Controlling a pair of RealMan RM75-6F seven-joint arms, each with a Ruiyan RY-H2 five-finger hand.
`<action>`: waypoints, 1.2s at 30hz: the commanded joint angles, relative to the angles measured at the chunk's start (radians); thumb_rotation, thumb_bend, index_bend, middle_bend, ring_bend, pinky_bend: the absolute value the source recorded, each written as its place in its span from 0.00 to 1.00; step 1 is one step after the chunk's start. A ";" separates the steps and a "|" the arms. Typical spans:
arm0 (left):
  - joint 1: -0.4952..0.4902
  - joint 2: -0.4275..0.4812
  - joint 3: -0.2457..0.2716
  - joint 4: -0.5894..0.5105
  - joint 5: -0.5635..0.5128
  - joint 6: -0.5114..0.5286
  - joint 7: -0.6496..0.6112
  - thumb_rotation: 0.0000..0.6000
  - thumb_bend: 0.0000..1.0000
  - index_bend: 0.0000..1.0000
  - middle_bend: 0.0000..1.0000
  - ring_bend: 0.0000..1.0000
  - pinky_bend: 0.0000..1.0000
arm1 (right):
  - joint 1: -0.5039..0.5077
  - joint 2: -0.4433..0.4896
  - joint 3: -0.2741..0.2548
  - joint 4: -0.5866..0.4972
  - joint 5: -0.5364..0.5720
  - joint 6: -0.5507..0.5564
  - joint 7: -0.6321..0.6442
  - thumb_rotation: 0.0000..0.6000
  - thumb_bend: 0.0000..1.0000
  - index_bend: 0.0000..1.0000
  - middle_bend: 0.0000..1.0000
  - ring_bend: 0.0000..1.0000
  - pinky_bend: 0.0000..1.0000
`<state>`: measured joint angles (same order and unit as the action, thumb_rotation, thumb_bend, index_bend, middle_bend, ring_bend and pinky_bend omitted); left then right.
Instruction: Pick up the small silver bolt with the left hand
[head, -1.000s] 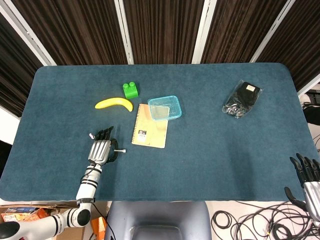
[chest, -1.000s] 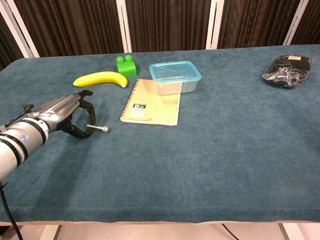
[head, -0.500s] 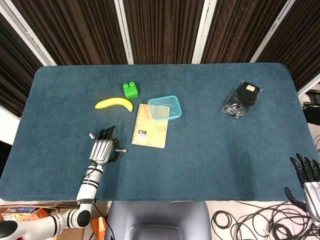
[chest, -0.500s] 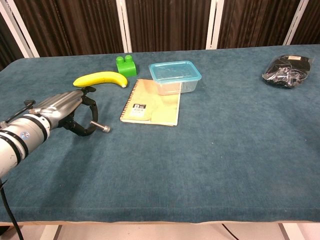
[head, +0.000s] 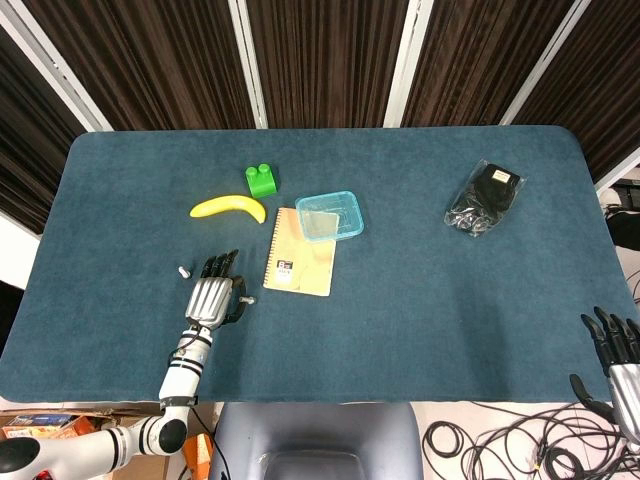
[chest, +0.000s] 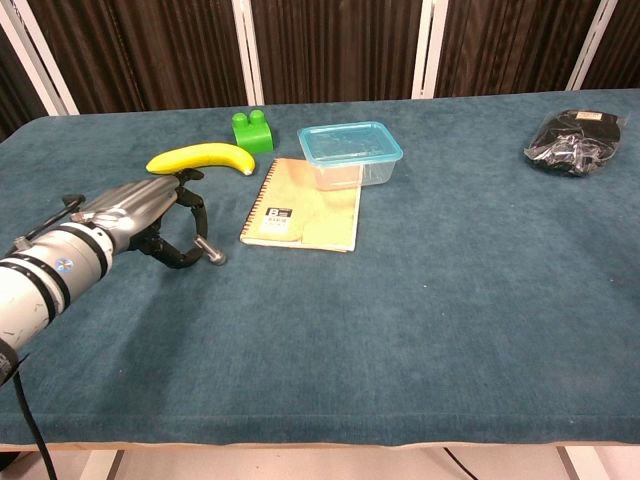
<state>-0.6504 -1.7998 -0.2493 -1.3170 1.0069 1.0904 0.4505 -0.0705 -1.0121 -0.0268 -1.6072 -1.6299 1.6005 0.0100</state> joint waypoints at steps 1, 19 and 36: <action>-0.003 -0.003 -0.001 0.002 -0.003 -0.002 0.002 1.00 0.37 0.57 0.02 0.00 0.04 | 0.000 0.001 0.000 0.001 0.000 0.001 0.002 1.00 0.29 0.00 0.00 0.00 0.04; -0.008 -0.003 0.003 -0.010 0.021 0.005 -0.039 1.00 0.35 0.38 0.02 0.00 0.05 | -0.001 0.002 0.001 0.002 0.001 0.001 0.007 1.00 0.29 0.00 0.00 0.00 0.04; 0.291 0.502 0.289 -0.293 0.437 0.350 -0.213 1.00 0.35 0.02 0.00 0.00 0.00 | -0.010 -0.013 0.000 0.006 -0.001 0.015 -0.023 1.00 0.29 0.00 0.00 0.00 0.04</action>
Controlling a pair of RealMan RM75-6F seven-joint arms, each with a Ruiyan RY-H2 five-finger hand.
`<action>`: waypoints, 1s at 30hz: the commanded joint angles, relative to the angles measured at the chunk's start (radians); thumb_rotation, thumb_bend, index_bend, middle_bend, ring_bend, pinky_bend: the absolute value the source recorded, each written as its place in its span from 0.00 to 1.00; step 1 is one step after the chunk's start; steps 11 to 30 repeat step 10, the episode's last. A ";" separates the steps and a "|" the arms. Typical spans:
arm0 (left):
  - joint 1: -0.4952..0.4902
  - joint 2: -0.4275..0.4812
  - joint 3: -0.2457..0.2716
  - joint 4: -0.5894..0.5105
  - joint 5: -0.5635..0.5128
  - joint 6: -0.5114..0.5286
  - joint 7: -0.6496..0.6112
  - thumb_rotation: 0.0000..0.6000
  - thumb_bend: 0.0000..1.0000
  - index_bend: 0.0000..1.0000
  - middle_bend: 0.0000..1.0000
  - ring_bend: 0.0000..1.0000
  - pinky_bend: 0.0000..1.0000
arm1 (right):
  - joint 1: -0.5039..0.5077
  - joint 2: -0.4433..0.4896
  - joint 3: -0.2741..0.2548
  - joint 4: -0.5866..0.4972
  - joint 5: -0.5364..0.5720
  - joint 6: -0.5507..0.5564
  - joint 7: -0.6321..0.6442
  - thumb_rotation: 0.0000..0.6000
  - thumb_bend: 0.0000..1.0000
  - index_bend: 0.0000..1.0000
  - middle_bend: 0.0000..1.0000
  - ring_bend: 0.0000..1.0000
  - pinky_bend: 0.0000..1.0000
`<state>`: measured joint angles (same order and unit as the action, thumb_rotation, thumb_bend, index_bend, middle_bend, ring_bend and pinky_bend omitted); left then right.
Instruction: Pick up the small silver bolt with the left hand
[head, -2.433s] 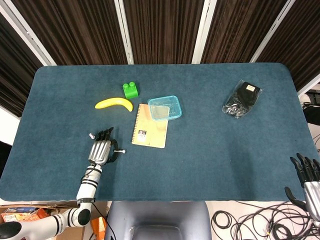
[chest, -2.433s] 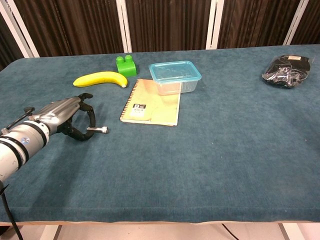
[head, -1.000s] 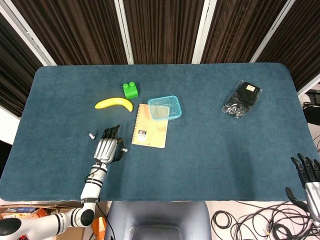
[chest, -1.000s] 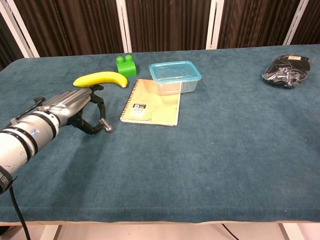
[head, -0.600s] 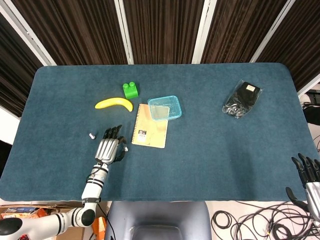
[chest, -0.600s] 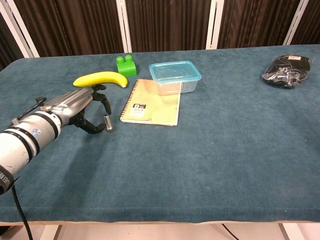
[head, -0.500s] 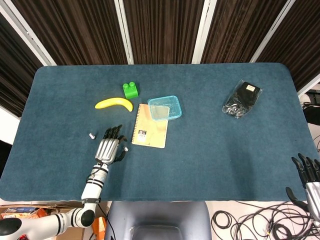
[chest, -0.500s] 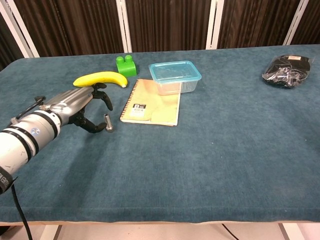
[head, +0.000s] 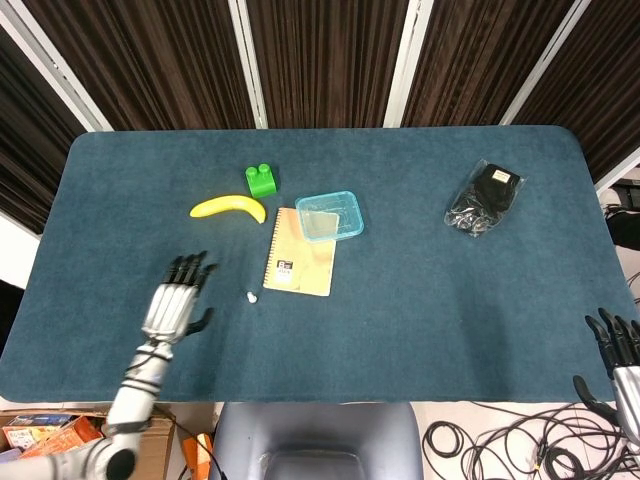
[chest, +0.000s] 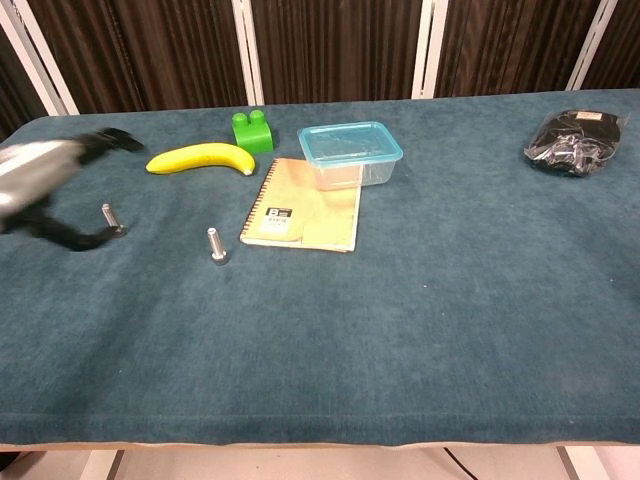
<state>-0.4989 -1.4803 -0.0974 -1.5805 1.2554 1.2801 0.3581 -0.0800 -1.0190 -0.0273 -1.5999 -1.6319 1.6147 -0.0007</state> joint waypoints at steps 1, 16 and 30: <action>0.174 0.208 0.161 -0.022 0.213 0.198 -0.176 1.00 0.35 0.01 0.00 0.00 0.00 | 0.000 -0.011 0.003 -0.003 0.004 0.000 -0.024 1.00 0.29 0.00 0.00 0.00 0.04; 0.256 0.239 0.198 0.053 0.322 0.283 -0.319 1.00 0.35 0.00 0.00 0.00 0.00 | 0.006 -0.034 0.023 -0.015 0.041 -0.017 -0.082 1.00 0.29 0.00 0.00 0.00 0.04; 0.256 0.239 0.198 0.053 0.322 0.283 -0.319 1.00 0.35 0.00 0.00 0.00 0.00 | 0.006 -0.034 0.023 -0.015 0.041 -0.017 -0.082 1.00 0.29 0.00 0.00 0.00 0.04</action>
